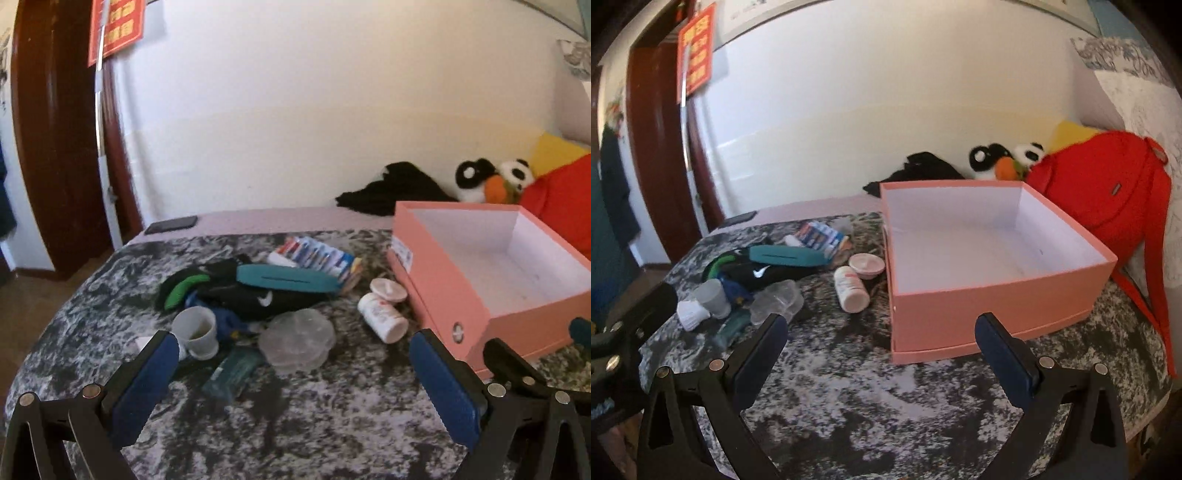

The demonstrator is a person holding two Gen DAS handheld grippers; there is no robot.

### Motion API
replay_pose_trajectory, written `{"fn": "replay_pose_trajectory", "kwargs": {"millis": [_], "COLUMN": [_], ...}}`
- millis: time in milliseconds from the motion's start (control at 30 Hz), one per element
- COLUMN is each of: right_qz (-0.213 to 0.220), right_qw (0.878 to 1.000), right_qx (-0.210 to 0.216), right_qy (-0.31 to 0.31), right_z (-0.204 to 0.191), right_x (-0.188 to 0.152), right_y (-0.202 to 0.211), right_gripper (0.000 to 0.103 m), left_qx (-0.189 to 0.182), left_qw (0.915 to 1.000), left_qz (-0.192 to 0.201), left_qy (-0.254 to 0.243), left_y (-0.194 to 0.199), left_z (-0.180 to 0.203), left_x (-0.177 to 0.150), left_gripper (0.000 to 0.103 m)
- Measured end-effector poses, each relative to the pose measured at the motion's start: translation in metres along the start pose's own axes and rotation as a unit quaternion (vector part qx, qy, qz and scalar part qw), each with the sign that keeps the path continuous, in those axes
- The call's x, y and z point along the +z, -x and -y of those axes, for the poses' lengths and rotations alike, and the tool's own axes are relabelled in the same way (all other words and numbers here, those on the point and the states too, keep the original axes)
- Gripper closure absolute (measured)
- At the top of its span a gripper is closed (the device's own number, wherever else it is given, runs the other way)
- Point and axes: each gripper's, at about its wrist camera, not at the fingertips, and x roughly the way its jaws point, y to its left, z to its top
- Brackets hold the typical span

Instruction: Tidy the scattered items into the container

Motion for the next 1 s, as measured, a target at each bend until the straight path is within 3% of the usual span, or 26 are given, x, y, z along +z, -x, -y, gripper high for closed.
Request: {"fn": "replay_pose_trajectory", "kwargs": {"millis": [233,400,1000], "right_qz": [0.0,-0.001,-0.011], "right_qw": [0.999,0.999,0.999], "right_qx": [0.013,-0.004,-0.02], "right_qy": [0.041,0.05,0.039], "right_z": [-0.015,-0.018,-0.005], "right_x": [-0.006,-0.009,-0.013], "right_y": [0.018,0.024,0.029], "right_gripper": [0.0,0.0,0.0], "left_qx": [0.004,-0.001,-0.011], "left_qw": [1.0,0.9999,0.9998], "left_qz": [-0.005,-0.013,-0.012], "left_qy": [-0.001,-0.005,-0.008], "left_y": [0.004,0.003,0.007], "left_z": [-0.01,-0.01,-0.002], "left_x": [-0.005,-0.007,-0.012], "left_gripper": [0.0,0.0,0.0]}}
